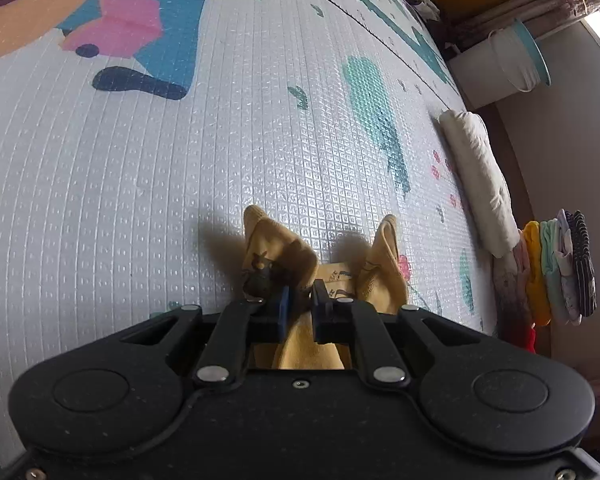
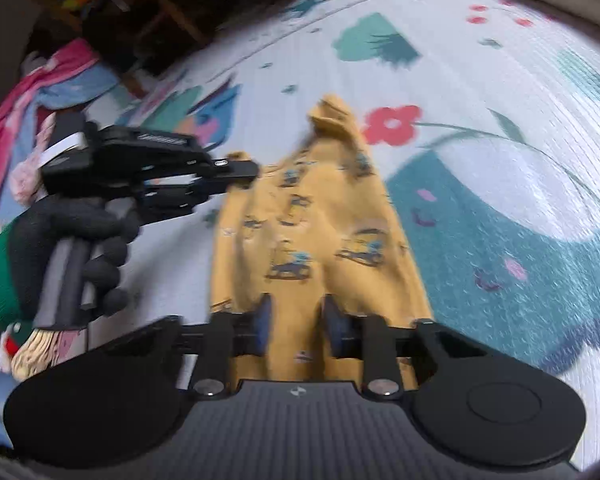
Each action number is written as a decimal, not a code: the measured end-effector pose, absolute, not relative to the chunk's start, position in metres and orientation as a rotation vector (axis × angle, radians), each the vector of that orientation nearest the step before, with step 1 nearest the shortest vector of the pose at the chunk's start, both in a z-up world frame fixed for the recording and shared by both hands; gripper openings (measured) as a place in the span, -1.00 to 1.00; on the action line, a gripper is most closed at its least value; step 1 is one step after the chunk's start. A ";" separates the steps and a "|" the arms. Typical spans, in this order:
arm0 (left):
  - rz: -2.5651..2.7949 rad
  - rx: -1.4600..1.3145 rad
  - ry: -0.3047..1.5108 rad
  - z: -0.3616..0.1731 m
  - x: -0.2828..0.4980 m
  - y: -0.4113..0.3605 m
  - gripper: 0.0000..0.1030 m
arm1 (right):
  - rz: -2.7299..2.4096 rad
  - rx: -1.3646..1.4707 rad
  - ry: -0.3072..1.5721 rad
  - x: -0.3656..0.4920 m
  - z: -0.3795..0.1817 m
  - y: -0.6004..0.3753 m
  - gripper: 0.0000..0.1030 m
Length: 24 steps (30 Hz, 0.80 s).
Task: Fold clothes
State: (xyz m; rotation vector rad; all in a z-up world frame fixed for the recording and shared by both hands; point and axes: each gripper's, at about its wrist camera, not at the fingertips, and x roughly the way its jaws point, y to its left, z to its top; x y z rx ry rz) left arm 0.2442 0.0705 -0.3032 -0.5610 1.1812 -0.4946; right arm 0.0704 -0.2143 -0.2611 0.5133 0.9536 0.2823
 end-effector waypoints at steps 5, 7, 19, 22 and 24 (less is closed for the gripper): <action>-0.488 -0.571 1.180 -0.303 0.243 0.074 -0.85 | 0.334 0.504 0.868 0.064 -0.241 -0.214 -0.90; -0.486 -0.574 1.177 -0.304 0.243 0.073 -0.85 | 0.297 0.560 0.814 0.063 -0.235 -0.223 -0.90; -0.520 -0.587 1.074 -0.297 0.241 0.070 -0.85 | 0.125 0.420 0.867 0.046 -0.245 -0.221 -0.46; -0.522 -0.544 1.084 -0.297 0.241 0.063 -0.85 | 0.211 0.280 0.817 0.040 -0.231 -0.192 -0.46; -0.499 -0.555 1.090 -0.299 0.240 0.064 -0.85 | 0.318 0.177 0.819 0.035 -0.227 -0.169 -0.46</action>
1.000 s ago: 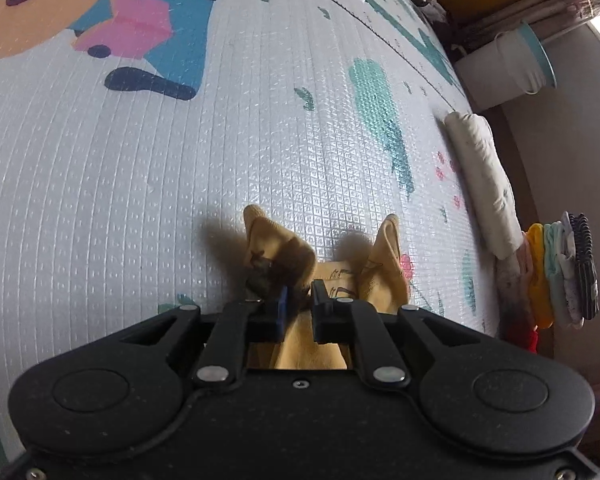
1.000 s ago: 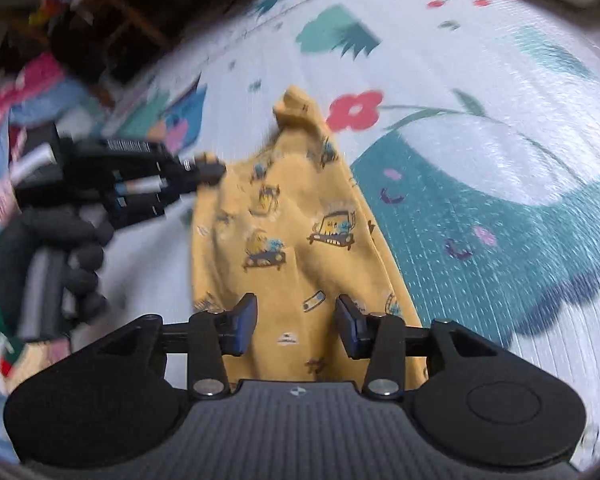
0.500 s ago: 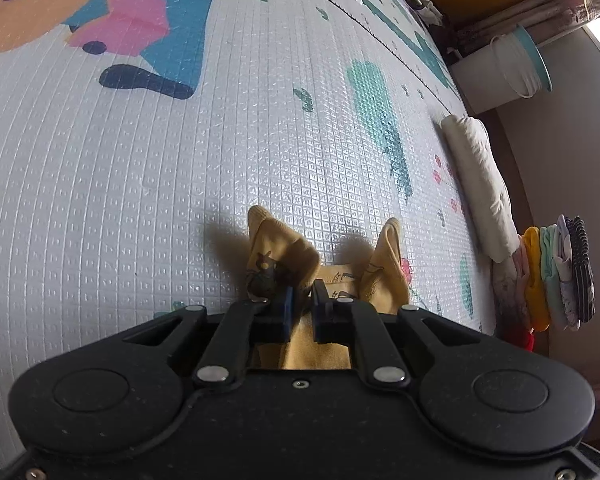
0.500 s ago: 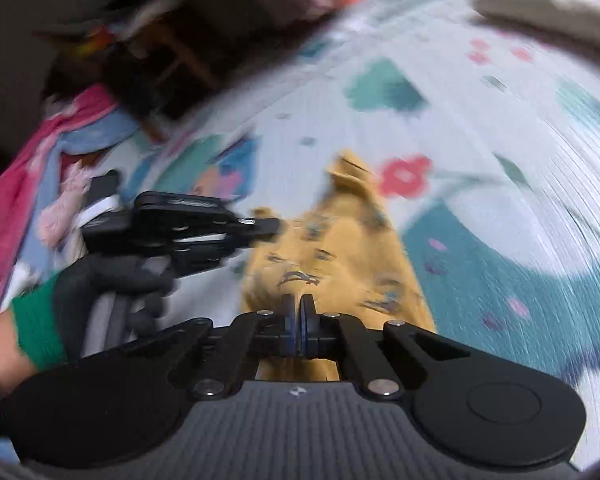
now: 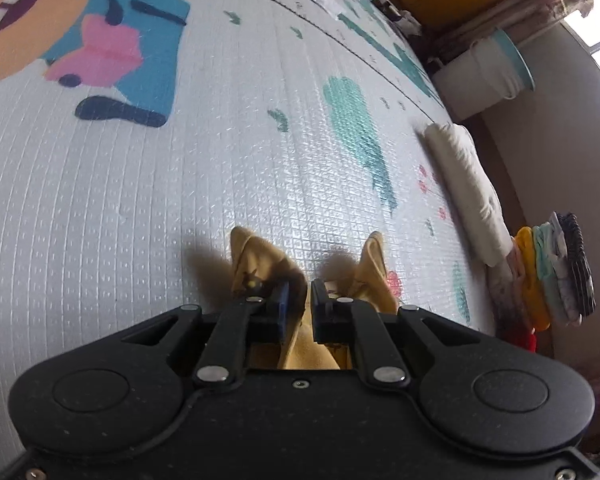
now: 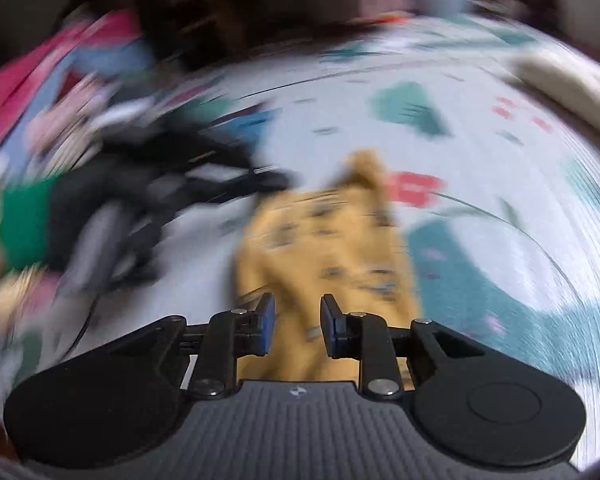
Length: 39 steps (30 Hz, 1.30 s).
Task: Fold clothes
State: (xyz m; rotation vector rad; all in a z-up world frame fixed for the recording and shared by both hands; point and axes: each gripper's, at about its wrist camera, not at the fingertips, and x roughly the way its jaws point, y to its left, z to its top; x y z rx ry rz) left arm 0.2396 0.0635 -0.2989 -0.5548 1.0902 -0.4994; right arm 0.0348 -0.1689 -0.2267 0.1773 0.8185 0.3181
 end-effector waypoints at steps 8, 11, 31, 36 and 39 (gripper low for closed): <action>-0.450 -0.615 1.085 -0.298 0.230 0.070 -0.79 | 0.675 -0.373 0.877 -0.047 -0.222 -0.100 -0.21; -0.461 -0.612 1.089 -0.294 0.227 0.067 -0.56 | 0.670 -0.473 0.910 -0.067 -0.234 -0.090 -0.21; -0.491 -0.505 1.117 -0.295 0.223 0.059 -0.56 | 0.748 -0.577 0.938 -0.077 -0.221 -0.102 0.00; -0.498 -0.437 1.102 -0.286 0.221 0.055 -0.56 | 0.688 -0.500 0.874 -0.065 -0.213 -0.100 0.00; -0.520 -0.358 1.079 -0.276 0.217 0.052 -0.56 | 0.613 -0.432 0.960 -0.042 -0.229 -0.104 0.01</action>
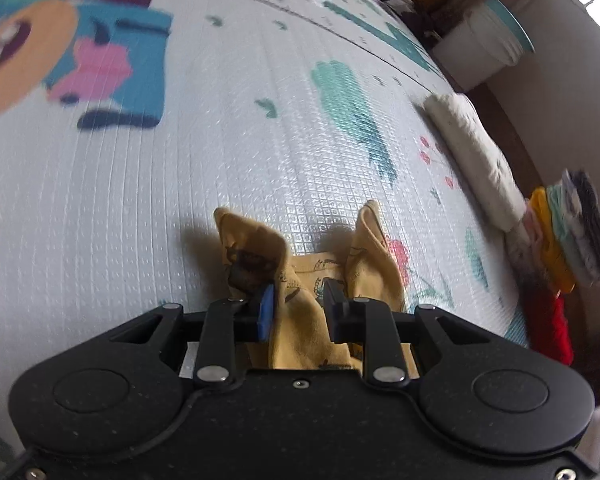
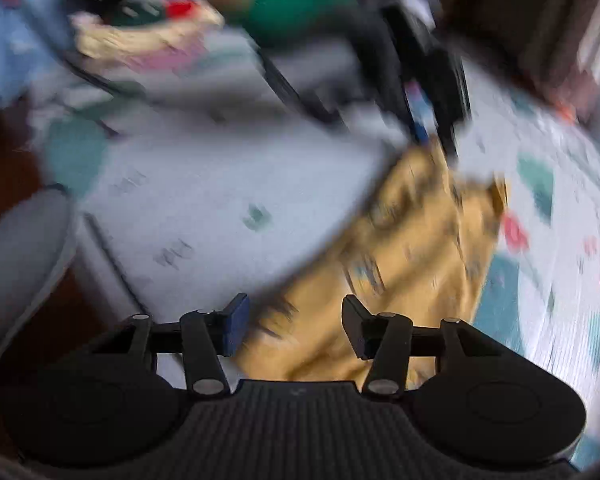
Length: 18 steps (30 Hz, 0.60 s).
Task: Fold clothes
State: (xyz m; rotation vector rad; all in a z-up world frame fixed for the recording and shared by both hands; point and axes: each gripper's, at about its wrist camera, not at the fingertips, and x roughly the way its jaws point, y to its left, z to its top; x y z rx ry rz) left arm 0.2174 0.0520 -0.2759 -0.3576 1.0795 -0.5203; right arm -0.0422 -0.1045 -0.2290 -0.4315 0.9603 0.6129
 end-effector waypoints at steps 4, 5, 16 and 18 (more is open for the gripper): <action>-0.658 -0.300 1.040 -0.257 0.202 0.055 -0.56 | 0.593 -0.301 1.035 -0.029 -0.241 -0.122 0.05; -0.703 -0.291 1.030 -0.253 0.197 0.056 -0.56 | 0.586 -0.285 1.018 -0.030 -0.238 -0.125 0.05; -0.742 -0.071 1.119 -0.278 0.160 0.008 -0.53 | 0.512 -0.175 0.976 -0.032 -0.232 -0.135 0.00; -0.711 -0.152 1.062 -0.272 0.169 0.020 -0.53 | 0.495 -0.161 0.923 -0.026 -0.223 -0.135 -0.11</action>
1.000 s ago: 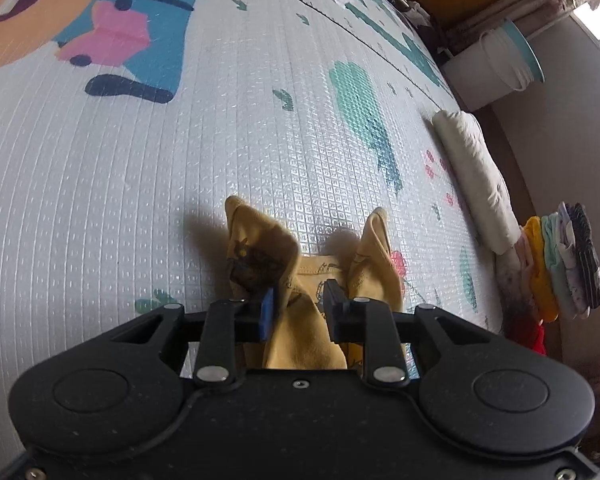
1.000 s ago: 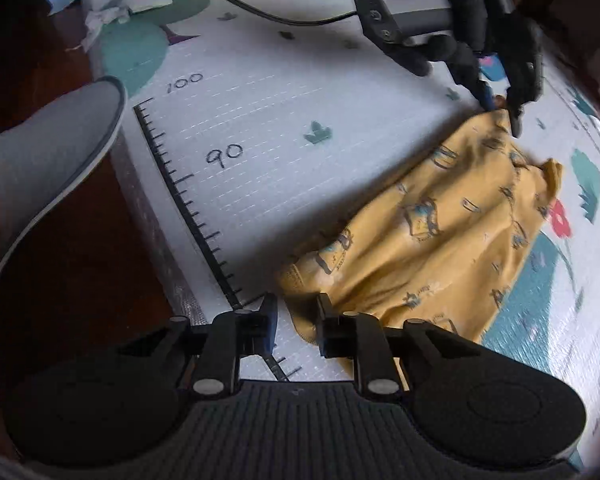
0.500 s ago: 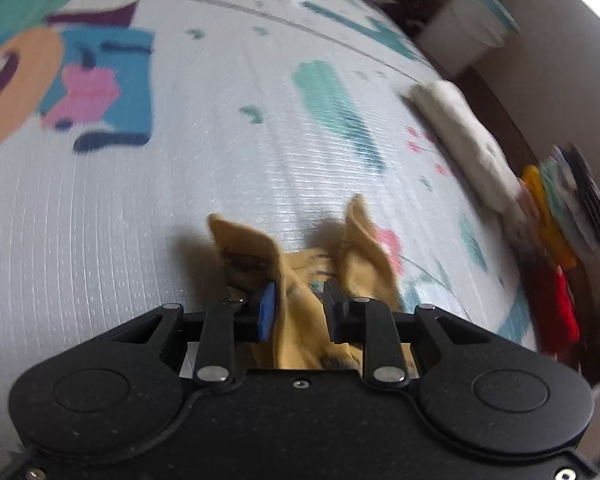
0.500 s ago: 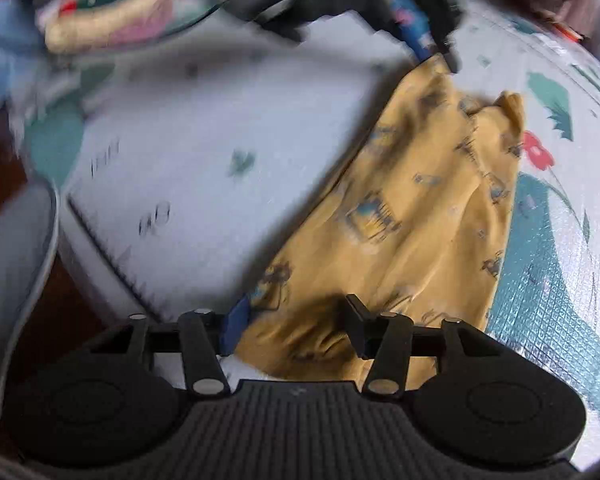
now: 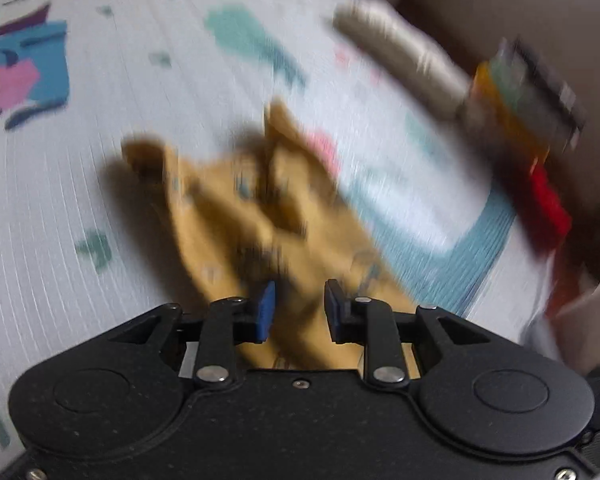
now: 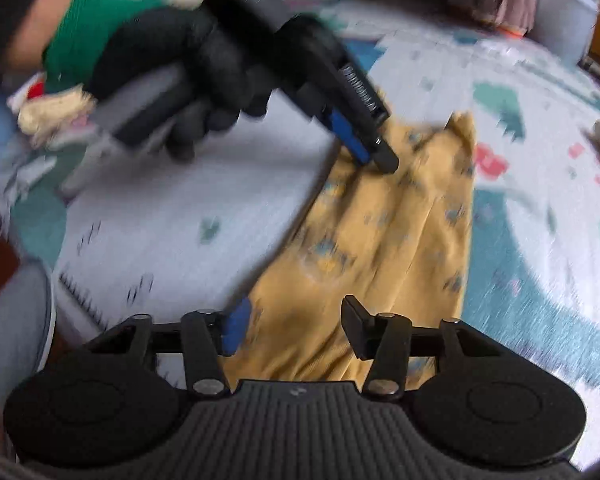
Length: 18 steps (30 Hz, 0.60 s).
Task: Fold clothes
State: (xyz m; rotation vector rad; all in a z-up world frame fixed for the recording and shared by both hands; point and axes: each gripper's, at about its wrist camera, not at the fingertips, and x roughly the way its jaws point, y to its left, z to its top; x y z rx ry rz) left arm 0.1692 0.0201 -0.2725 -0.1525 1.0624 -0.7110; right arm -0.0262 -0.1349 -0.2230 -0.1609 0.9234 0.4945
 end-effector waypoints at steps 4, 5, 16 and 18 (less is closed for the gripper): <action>-0.620 -0.259 0.953 -0.265 0.187 0.039 -0.53 | 0.466 -0.122 0.860 0.003 -0.212 -0.135 -0.18; -0.617 -0.256 0.932 -0.264 0.191 0.039 -0.53 | 0.460 -0.120 0.849 0.011 -0.210 -0.135 -0.18; -0.595 -0.141 0.890 -0.301 0.224 0.029 -0.53 | 0.418 -0.097 0.904 0.059 -0.262 -0.137 -0.12; -0.590 -0.190 0.886 -0.305 0.226 0.038 -0.67 | 0.435 -0.132 0.859 0.049 -0.266 -0.135 -0.09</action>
